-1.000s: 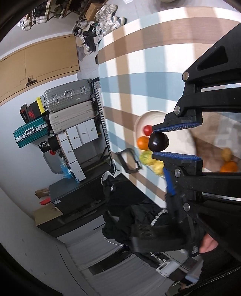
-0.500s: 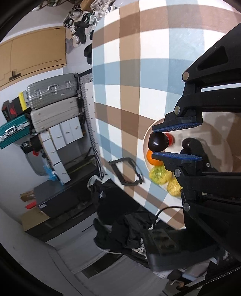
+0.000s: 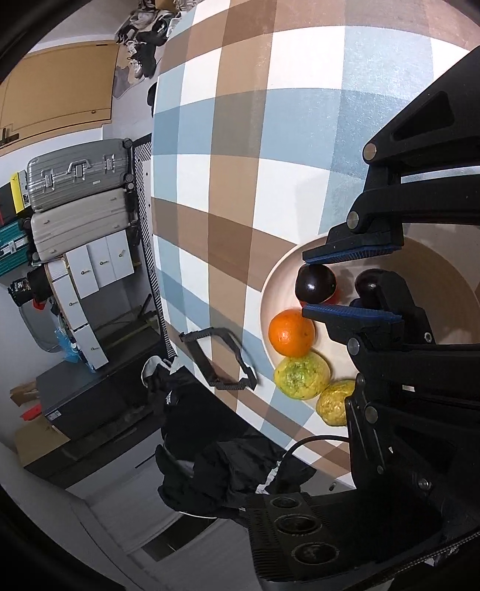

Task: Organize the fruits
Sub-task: 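Carry both dark plums onto the plate and open both tools, then withdraw both tools from the plate back toward the loose fruits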

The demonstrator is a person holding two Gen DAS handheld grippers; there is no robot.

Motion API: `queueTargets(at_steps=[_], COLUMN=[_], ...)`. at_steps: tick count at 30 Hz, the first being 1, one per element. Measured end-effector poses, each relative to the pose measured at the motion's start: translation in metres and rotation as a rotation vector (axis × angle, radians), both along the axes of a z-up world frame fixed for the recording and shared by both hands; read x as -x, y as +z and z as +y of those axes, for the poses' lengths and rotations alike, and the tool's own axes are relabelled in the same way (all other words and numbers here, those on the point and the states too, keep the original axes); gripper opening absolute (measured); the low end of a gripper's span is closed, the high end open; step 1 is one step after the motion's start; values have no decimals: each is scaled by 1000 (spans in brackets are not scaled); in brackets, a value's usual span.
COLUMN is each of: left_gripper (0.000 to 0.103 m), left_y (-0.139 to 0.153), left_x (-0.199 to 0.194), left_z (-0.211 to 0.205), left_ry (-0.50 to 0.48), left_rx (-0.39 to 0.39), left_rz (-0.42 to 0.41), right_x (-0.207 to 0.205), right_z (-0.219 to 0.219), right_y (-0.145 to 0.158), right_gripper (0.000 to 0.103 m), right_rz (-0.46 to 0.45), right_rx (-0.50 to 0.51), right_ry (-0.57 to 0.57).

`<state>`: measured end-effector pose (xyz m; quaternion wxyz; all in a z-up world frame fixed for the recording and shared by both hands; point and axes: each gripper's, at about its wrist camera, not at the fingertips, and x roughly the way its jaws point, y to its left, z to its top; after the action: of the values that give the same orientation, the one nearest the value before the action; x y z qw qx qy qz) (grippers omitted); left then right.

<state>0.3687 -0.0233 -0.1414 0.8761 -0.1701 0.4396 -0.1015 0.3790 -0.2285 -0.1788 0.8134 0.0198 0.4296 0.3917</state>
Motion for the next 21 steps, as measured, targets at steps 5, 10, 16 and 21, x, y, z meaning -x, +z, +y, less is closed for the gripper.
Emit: queueTargets(at_steps=[5, 10, 16, 21], left_gripper=[24, 43, 54, 67], left_y=[2, 14, 41, 69], left_x=[1, 12, 37, 66], left_z=[-2, -2, 3, 10], left_ry=[-24, -27, -2, 23], left_rx=[8, 9, 10, -6], left_rz=[10, -2, -56, -110], right_x=[0, 10, 40, 73], right_z=[-9, -32, -64, -87], right_y=[3, 23, 50, 65], right_gripper=[34, 47, 53, 67], right_rz=[-9, -32, -87, -118], right_rx=[-7, -95, -150, -177], right_ry=[-50, -98, -167, -216])
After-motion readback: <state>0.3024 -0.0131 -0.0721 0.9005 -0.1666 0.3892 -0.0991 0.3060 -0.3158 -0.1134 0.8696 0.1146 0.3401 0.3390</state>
